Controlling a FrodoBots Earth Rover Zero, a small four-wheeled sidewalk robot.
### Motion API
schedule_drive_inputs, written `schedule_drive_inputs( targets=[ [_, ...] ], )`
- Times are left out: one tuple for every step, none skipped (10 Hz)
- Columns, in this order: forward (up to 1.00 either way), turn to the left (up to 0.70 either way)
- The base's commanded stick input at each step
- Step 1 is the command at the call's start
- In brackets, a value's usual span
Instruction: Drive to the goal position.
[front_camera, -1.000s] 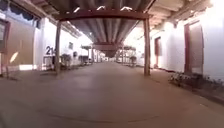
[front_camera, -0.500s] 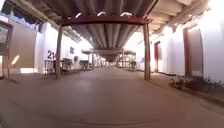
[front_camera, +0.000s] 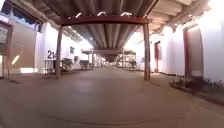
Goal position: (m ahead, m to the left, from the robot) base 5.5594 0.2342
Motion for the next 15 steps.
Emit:
schedule_drive_inputs(
  targets=[
    [0.85, 0.0],
    [0.85, 0.0],
    [0.84, 0.0],
    [-0.06, 0.0],
    [-0.85, 0.0],
    [-0.09, 0.0],
    [0.85, 0.0],
    [0.85, 0.0],
    [0.85, 0.0],
    [0.85, 0.0],
    [0.85, 0.0],
    [0.85, 0.0],
    [0.85, 0.0],
    [0.85, 0.0],
    [0.85, 0.0]
  ],
)
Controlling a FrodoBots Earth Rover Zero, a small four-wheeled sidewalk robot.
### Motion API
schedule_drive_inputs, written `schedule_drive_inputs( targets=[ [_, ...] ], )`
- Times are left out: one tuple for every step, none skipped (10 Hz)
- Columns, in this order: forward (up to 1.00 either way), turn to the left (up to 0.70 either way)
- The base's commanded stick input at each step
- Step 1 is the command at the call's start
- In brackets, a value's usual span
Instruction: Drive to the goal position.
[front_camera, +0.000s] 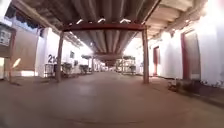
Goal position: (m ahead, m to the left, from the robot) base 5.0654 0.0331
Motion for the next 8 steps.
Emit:
schedule_drive_inputs(
  targets=[
    [0.85, 0.0],
    [0.85, 0.0],
    [0.85, 0.0],
    [0.85, 0.0],
    [0.85, 0.0],
    [0.85, 0.0],
    [0.85, 0.0],
    [0.85, 0.0]
  ],
)
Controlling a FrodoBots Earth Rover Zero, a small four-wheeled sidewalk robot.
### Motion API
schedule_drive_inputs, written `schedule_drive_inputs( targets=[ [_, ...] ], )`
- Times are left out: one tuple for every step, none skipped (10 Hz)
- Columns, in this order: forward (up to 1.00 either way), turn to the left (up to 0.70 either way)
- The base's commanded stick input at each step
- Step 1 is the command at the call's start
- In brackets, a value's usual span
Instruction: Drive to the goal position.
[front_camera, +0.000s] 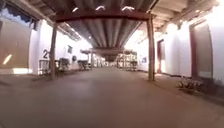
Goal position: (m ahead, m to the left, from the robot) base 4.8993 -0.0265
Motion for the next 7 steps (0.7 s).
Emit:
schedule_drive_inputs(
  targets=[
    [0.85, 0.0],
    [0.85, 0.0],
    [0.85, 0.0],
    [0.85, 0.0],
    [0.85, 0.0],
    [0.85, 0.0],
    [0.85, 0.0]
  ],
)
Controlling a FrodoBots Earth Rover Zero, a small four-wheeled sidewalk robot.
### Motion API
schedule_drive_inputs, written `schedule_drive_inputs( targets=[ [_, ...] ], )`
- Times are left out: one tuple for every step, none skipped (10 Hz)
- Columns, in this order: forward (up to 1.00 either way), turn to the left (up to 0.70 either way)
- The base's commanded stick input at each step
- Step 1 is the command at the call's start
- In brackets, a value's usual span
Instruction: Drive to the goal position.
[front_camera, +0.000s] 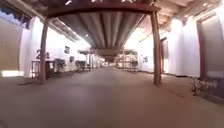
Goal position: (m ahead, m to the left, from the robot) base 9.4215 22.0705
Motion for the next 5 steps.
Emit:
schedule_drive_inputs(
  targets=[
    [0.85, 0.0],
    [0.85, 0.0],
    [0.85, 0.0],
    [0.85, 0.0],
    [0.85, 0.0]
  ],
)
